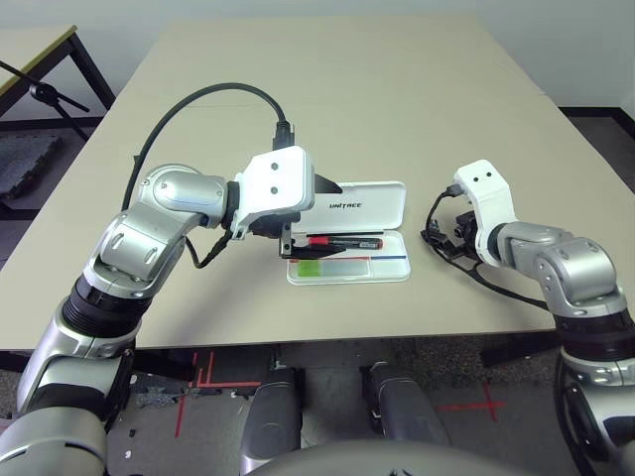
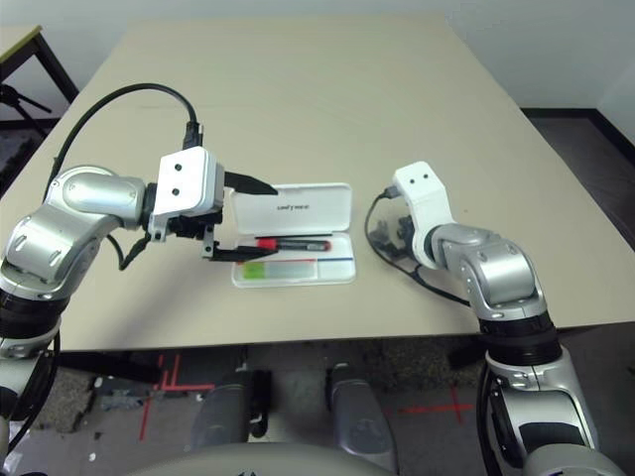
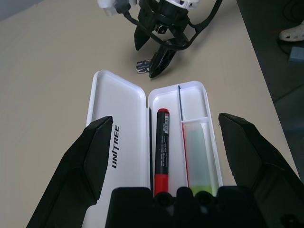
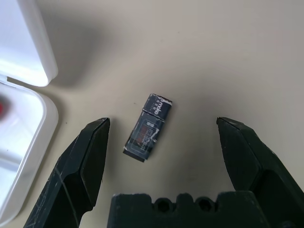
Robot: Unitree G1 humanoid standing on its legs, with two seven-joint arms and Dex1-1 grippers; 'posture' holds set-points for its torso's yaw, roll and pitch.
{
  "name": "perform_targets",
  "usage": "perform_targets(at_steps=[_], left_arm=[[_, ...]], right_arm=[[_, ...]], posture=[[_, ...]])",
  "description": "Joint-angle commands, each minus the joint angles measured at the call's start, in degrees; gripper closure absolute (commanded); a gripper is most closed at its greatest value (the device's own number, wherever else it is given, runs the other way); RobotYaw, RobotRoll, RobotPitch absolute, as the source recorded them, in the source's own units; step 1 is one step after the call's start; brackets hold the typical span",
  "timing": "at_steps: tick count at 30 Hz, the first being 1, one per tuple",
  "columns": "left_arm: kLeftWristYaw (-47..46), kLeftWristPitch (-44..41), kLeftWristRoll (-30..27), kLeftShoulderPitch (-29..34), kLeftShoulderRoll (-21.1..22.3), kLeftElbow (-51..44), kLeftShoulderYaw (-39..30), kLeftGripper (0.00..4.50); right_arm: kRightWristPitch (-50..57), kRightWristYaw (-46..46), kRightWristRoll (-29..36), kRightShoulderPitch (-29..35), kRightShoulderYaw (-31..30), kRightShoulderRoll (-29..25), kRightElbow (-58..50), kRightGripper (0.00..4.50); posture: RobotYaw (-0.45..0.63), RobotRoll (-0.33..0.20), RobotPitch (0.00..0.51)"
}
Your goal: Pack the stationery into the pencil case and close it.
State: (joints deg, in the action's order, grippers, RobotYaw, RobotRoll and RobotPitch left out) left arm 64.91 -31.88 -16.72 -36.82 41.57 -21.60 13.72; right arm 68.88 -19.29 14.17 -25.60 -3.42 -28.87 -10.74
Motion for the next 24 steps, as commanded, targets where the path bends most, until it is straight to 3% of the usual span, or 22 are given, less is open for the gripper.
perform_targets(at_steps=[1,14,17,22,24], left_arm=[[0.2,-0.5,0.1,-0.4,0.5,-1.0,1.1,0.01],[0.2,-1.6,-0.3,-1.0,0.4,-2.0,1.3,0.01],[0.3,-2.2,-0.5,-1.3,0.6,-2.2,1.3,0.00],[0.2,-3.1,-0.6,-1.7,0.4,-2.7,1.4,0.00],[0.1,-3.5,-0.6,-1.5,0.5,-3.1,1.4,0.00]], right_arm=[[-0.7,0.4,-1.1,-1.0,-1.4,0.8,2.2,0.00],[0.4,1.5,-3.6,-3.9,-4.5,4.7,6.7,0.00],[0.7,1.3,-3.8,-3.9,-4.5,4.5,7.3,0.61],[1.7,0.5,-3.7,-3.8,-4.7,4.0,7.1,2.38],[2.6,0.1,-3.3,-3.4,-4.5,3.7,6.7,2.34]], posture=[[-0.04,0.000,0.127],[-0.03,0.000,0.117],[-0.03,0.000,0.117],[-0.02,0.000,0.112],[-0.02,0.000,0.110]])
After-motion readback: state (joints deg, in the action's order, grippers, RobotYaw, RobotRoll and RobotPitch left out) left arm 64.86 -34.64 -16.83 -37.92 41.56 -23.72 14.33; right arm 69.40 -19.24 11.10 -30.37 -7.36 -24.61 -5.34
